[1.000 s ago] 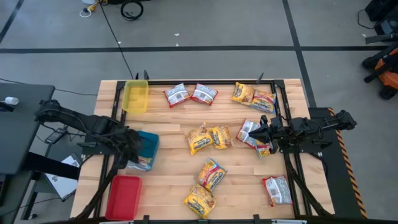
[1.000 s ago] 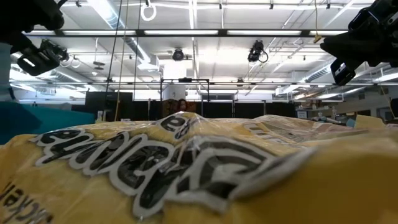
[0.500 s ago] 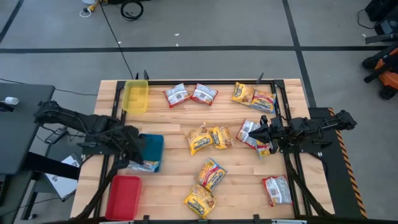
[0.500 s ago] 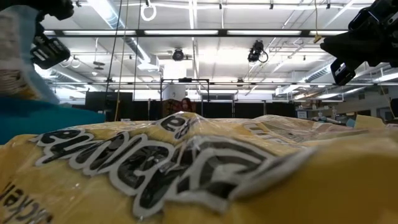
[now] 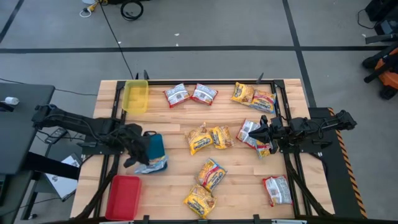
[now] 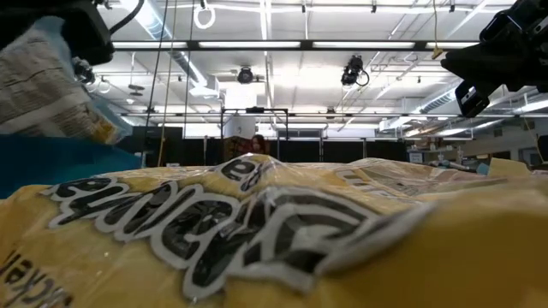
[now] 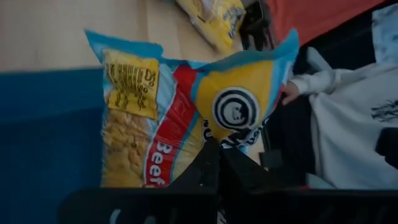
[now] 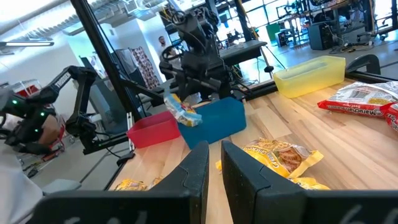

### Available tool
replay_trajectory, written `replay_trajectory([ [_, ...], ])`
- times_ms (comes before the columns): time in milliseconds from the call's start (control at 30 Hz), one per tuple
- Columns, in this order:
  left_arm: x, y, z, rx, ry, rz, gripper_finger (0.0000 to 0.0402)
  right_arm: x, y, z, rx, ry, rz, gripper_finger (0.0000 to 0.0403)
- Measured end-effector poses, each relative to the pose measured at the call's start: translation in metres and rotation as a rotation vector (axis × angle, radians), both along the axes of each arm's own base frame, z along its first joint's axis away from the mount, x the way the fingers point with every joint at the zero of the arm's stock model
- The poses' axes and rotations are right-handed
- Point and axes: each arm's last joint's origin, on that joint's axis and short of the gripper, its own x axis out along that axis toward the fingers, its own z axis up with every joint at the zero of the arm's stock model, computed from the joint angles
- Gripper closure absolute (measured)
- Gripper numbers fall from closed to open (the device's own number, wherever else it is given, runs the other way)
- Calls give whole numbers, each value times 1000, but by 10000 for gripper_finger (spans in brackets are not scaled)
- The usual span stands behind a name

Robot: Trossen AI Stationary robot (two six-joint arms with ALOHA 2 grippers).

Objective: Sort Maruchan noodles
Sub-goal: Put the middle left blue noodle pack into the blue bin

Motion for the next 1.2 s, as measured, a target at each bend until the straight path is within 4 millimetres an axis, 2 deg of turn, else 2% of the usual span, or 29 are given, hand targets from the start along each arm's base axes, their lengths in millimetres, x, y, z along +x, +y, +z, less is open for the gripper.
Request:
replay_trajectory([
  [100, -3, 0, -1, -7, 42, -16, 399, 0, 0, 0, 0, 0, 0, 353],
  [267, -3, 0, 16, 3, 50, -46, 399, 0, 0, 0, 0, 0, -1, 353],
  [367, -5, 0, 18, -14, 95, -35, 398, 0, 0, 0, 0, 0, 0, 353],
  [533, -10, 3, 2, -83, 233, 18, 398, 0, 0, 0, 0, 0, 0, 353],
  [667, -11, 5, -14, -114, 238, 19, 398, 0, 0, 0, 0, 0, 0, 353],
  [1067, -11, 17, -17, -140, 227, 50, 397, 0, 0, 0, 0, 0, 0, 353],
  [1200, -10, 18, -17, -113, 195, 31, 379, 0, 0, 0, 0, 0, 0, 353],
])
